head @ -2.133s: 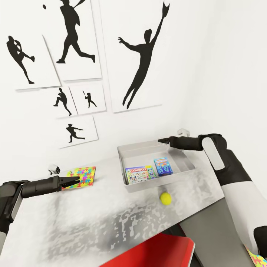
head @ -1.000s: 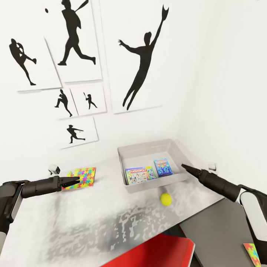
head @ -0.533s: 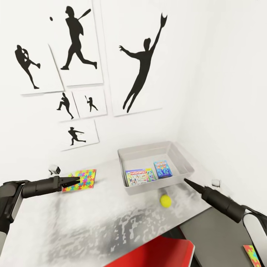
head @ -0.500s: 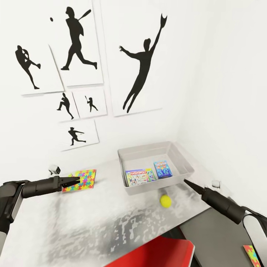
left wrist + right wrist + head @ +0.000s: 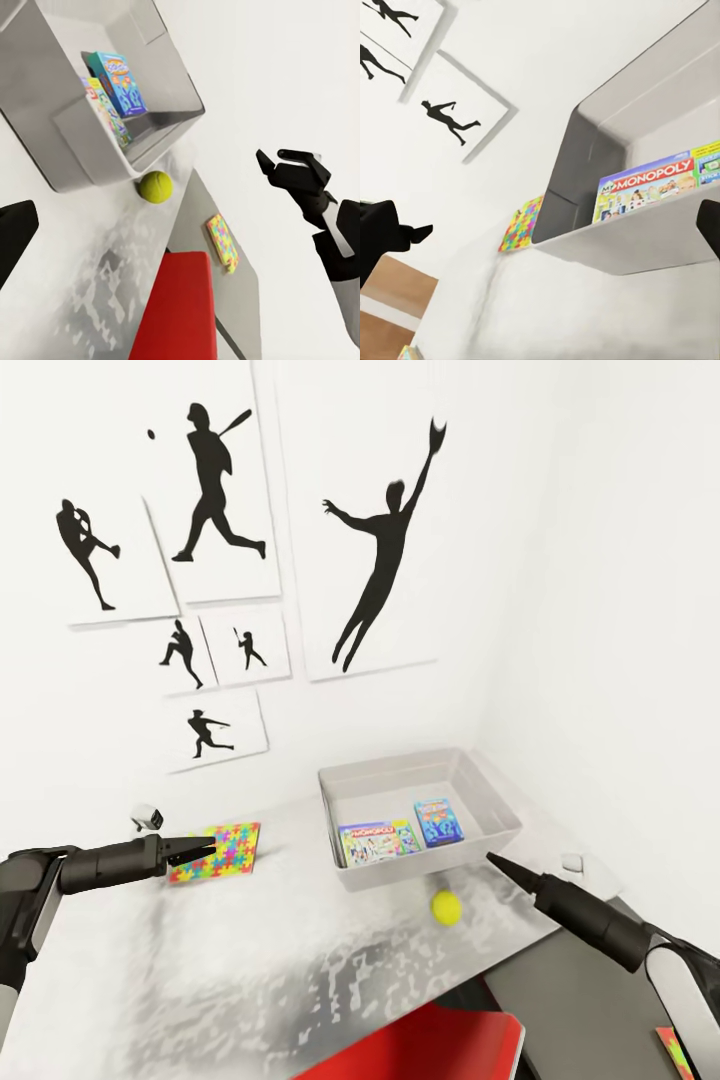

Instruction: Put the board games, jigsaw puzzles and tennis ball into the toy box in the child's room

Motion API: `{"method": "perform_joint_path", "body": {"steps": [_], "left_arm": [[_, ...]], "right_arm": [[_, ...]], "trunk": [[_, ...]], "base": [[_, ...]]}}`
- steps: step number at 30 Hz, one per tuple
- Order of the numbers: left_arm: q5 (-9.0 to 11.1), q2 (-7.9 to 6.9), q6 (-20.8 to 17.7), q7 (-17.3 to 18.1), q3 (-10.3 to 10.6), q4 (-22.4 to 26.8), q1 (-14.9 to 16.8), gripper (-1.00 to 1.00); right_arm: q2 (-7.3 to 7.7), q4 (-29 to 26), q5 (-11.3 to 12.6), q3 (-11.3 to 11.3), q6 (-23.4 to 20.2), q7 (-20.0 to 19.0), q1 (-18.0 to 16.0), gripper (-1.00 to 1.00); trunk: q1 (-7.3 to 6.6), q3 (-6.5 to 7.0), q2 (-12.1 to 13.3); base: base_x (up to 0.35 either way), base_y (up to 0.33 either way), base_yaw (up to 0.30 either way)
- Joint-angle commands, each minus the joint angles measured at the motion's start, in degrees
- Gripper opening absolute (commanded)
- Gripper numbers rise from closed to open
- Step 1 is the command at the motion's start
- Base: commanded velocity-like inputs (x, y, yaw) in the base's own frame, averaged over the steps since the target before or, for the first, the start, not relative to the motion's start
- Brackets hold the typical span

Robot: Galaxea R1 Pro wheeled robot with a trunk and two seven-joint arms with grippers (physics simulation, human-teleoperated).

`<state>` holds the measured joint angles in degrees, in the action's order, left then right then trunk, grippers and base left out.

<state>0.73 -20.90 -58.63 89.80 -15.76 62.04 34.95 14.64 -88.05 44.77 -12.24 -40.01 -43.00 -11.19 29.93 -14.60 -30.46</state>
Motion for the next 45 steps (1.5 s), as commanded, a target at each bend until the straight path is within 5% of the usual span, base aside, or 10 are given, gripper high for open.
{"method": "perform_joint_path", "body": {"steps": [1,45], "left_arm": [[0.0,-0.02,-0.6,0.2,0.0,0.0,0.0,1.00],[0.0,-0.20,0.5,0.2,0.2,-0.4,-2.4,1.00]], "right_arm": [[0.01,0.0,0.2,0.0,-0.4,-0.1,0.0,1.00],[0.33,2.6,0.5,-0.7,5.5,-2.1,-0.1,1.00]], "trunk": [[0.02,0.00,-0.1],[0.02,3.73,-0.1]], "base": [[0.000,0.000,0.000],[0.000,0.000,0.002]]}}
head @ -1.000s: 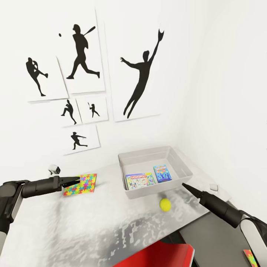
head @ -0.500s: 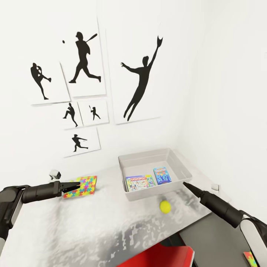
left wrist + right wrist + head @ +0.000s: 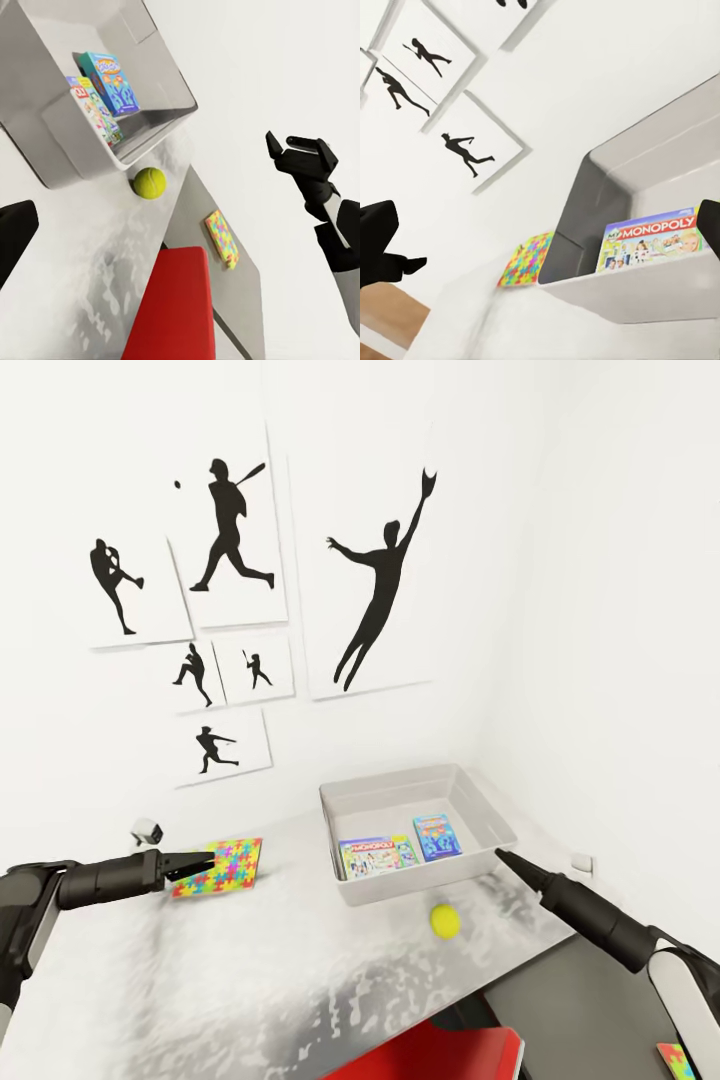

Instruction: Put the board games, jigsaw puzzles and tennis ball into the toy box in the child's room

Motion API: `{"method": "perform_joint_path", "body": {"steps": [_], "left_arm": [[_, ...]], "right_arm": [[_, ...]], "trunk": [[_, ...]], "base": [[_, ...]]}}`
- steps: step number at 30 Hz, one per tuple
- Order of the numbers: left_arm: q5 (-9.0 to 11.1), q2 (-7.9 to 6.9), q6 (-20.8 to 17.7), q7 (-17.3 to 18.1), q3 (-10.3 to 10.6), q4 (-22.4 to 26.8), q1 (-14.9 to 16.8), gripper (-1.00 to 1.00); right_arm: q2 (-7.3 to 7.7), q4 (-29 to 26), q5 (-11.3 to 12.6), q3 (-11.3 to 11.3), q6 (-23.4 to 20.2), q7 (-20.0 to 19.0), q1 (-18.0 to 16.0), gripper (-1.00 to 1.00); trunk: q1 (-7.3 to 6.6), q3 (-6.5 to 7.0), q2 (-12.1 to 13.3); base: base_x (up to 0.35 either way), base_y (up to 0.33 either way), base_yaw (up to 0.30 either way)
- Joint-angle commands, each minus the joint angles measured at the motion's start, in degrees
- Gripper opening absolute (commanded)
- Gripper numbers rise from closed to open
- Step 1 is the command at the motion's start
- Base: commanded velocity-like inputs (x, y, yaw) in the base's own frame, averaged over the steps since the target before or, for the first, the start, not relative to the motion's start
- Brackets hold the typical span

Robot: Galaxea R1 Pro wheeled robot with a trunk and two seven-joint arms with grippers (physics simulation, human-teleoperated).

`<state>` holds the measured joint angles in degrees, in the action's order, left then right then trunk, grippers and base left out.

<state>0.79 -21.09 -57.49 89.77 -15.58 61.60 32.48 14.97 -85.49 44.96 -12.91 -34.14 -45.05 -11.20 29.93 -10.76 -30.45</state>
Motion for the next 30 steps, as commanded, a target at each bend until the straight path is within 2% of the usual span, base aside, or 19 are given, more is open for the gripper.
{"method": "perform_joint_path", "body": {"steps": [1,23,30], "left_arm": [[0.0,-0.10,-0.6,0.2,0.0,0.0,0.0,1.00],[0.0,0.05,-0.7,0.2,0.1,0.3,0.0,1.00],[0.0,0.08,-0.7,0.2,0.1,0.4,0.0,1.00]], "right_arm": [[-0.13,0.0,0.3,-0.2,-0.4,0.0,0.0,1.00],[-0.37,0.1,0.3,-0.5,-0.4,0.4,0.0,1.00],[-0.37,0.1,0.3,-0.4,-0.4,0.6,0.0,1.00]], "trunk": [[0.02,-0.10,-0.1],[0.02,-0.08,-0.1],[0.02,0.34,-0.1]], "base": [[0.000,0.000,0.002],[0.000,0.000,0.000],[-0.042,0.000,0.000]]}}
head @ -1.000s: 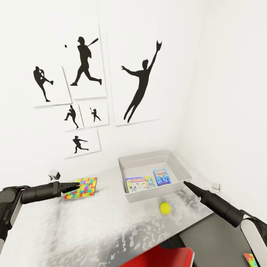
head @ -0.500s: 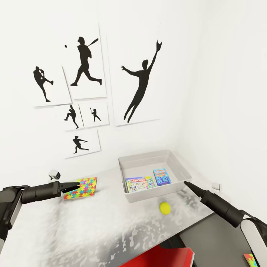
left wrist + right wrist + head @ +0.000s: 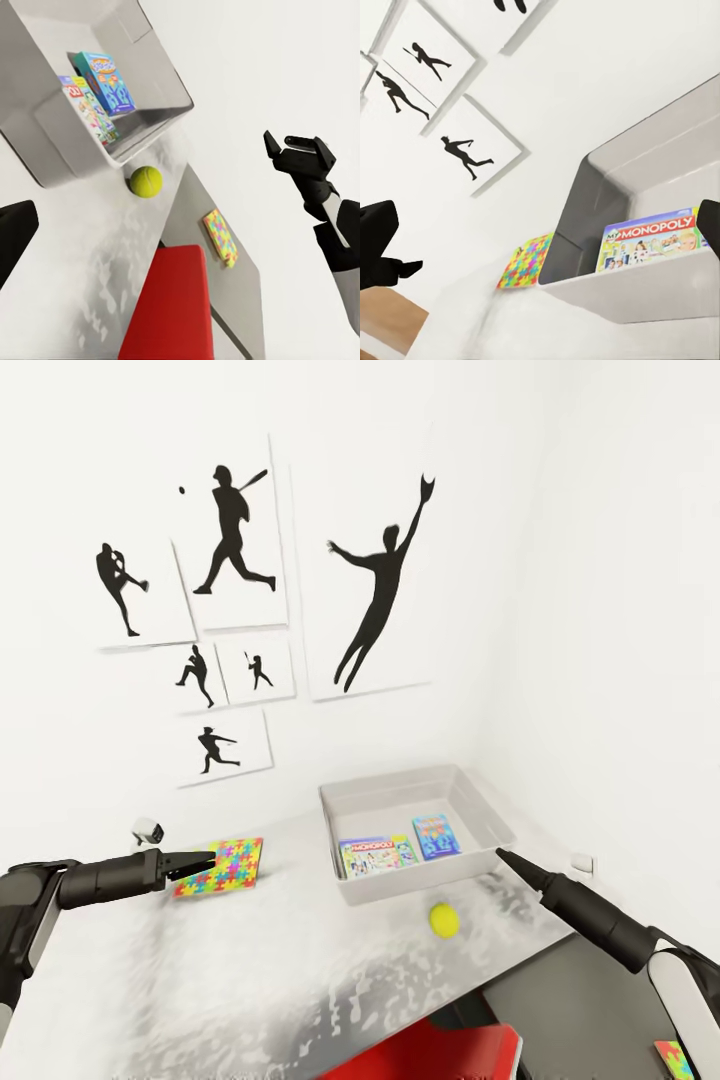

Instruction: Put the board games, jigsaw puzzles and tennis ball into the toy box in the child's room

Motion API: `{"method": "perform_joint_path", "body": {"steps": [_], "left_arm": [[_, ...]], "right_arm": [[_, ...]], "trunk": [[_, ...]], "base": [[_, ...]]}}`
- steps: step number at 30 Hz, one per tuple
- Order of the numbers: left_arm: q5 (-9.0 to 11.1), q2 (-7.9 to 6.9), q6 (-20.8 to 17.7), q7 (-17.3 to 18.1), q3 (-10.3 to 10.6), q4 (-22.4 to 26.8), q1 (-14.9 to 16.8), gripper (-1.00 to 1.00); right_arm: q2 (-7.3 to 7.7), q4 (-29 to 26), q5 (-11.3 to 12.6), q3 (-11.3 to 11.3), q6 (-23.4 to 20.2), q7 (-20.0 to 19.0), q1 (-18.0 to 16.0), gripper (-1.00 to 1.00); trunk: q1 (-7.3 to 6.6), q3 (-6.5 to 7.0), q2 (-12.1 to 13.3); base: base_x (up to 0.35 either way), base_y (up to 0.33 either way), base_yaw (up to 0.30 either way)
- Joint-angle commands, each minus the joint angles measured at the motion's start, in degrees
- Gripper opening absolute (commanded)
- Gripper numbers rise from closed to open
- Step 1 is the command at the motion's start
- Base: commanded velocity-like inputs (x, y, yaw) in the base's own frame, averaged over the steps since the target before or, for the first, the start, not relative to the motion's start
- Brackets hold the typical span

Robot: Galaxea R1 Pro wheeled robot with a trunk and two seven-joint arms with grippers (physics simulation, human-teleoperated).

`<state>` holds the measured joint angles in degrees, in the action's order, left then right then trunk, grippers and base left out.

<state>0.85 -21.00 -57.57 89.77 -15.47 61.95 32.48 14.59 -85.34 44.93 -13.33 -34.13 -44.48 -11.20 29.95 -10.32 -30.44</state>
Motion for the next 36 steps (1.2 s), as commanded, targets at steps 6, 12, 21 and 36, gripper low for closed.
{"method": "perform_joint_path", "body": {"steps": [6,12,21,36], "left_arm": [[-0.1,0.02,-0.6,0.2,0.0,0.0,0.0,1.00],[-0.1,0.02,-0.6,0.2,0.0,0.0,0.0,1.00],[-0.1,0.14,-0.6,0.2,0.1,0.0,0.0,1.00],[-0.1,0.10,-0.6,0.2,0.1,0.0,0.0,1.00]], "right_arm": [[0.01,0.0,0.3,0.0,-0.3,-0.2,0.0,1.00],[0.00,0.0,0.3,0.0,-0.2,-0.3,0.0,1.00],[0.04,0.0,0.3,-0.2,0.0,-0.3,0.0,1.00],[0.00,0.0,0.3,-0.8,0.0,0.0,0.0,1.00]], "trunk": [[0.01,0.44,-0.1],[0.01,1.00,-0.1],[0.01,1.85,-0.1],[0.01,3.09,-0.1]], "base": [[-0.197,0.000,0.000],[-0.075,0.000,0.000],[-0.008,0.000,0.000],[-0.117,0.045,0.034]]}}
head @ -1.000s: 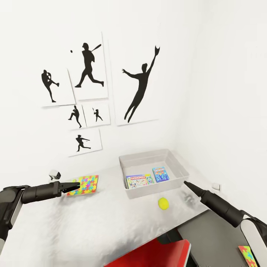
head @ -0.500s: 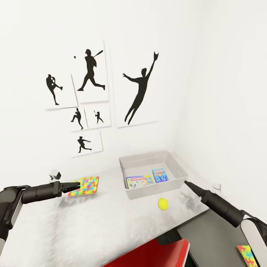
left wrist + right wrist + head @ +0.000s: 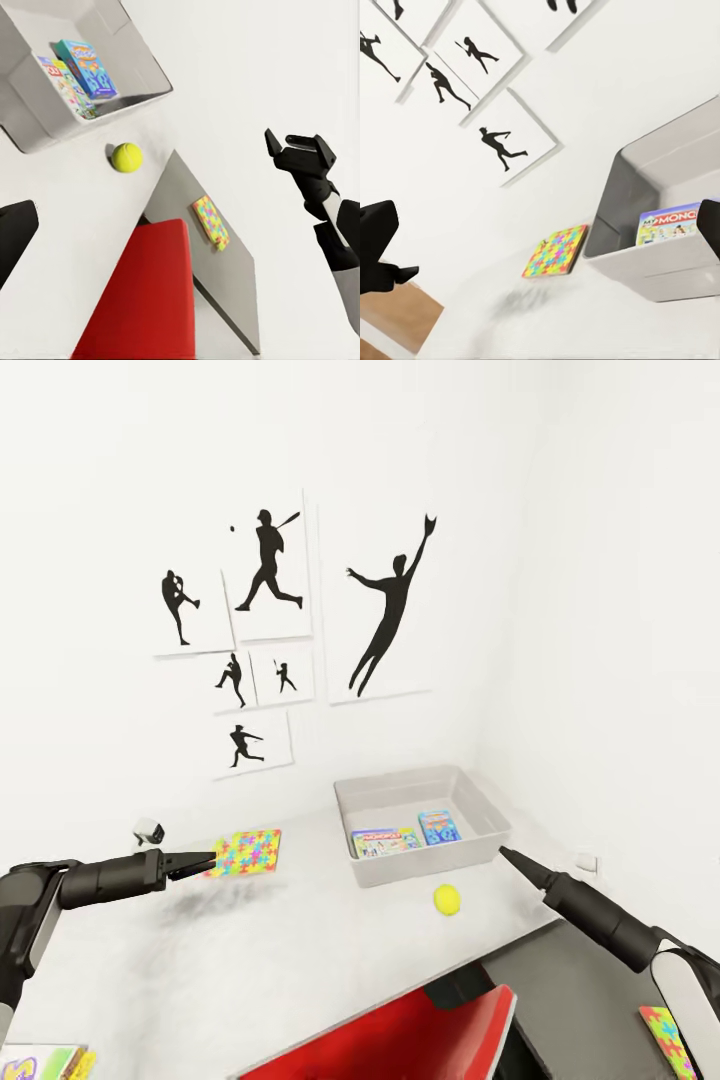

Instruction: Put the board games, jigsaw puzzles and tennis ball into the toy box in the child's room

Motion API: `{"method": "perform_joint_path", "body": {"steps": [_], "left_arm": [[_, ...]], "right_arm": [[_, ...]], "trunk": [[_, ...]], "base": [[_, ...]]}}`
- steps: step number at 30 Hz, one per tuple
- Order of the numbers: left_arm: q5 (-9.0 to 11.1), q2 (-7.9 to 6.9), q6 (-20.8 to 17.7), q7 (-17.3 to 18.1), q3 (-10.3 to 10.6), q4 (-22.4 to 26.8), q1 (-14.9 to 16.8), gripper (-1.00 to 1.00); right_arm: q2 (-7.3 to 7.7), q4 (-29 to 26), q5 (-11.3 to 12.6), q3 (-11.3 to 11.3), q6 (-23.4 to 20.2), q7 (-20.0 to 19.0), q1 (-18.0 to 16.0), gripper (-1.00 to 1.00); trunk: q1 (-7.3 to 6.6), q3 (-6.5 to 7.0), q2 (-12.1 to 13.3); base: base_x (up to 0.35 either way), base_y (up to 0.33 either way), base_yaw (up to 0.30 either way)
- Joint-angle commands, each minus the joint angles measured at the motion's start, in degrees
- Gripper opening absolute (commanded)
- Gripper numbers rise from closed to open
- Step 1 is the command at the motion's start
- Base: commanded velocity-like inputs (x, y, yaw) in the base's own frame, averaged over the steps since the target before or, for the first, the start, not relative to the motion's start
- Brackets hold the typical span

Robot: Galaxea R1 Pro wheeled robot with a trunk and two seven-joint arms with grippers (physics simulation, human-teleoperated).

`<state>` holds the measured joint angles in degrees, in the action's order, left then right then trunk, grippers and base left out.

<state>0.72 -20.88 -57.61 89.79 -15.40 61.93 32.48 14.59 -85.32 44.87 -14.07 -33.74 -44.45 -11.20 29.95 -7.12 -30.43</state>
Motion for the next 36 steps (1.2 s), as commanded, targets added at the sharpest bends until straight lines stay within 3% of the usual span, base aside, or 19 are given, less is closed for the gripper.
{"method": "perform_joint_path", "body": {"steps": [1,11,36], "left_arm": [[0.0,0.00,-0.6,0.2,0.0,0.0,0.0,1.00],[0.0,-0.09,-0.6,0.2,0.0,0.0,0.0,1.00],[0.0,-0.36,-0.6,0.2,-0.2,-0.1,0.0,1.00]], "right_arm": [[0.00,0.0,0.3,-0.1,-0.4,0.0,0.0,1.00],[0.00,-0.3,0.2,0.1,-0.4,0.5,0.0,1.00],[-0.05,-0.3,0.1,0.4,-0.3,1.5,0.0,1.00]], "trunk": [[0.00,-0.08,-0.1],[0.00,-0.03,-0.1],[0.00,-0.02,-0.1]], "base": [[-0.243,0.142,0.037],[-0.256,0.161,0.080],[-0.233,0.158,0.282]]}}
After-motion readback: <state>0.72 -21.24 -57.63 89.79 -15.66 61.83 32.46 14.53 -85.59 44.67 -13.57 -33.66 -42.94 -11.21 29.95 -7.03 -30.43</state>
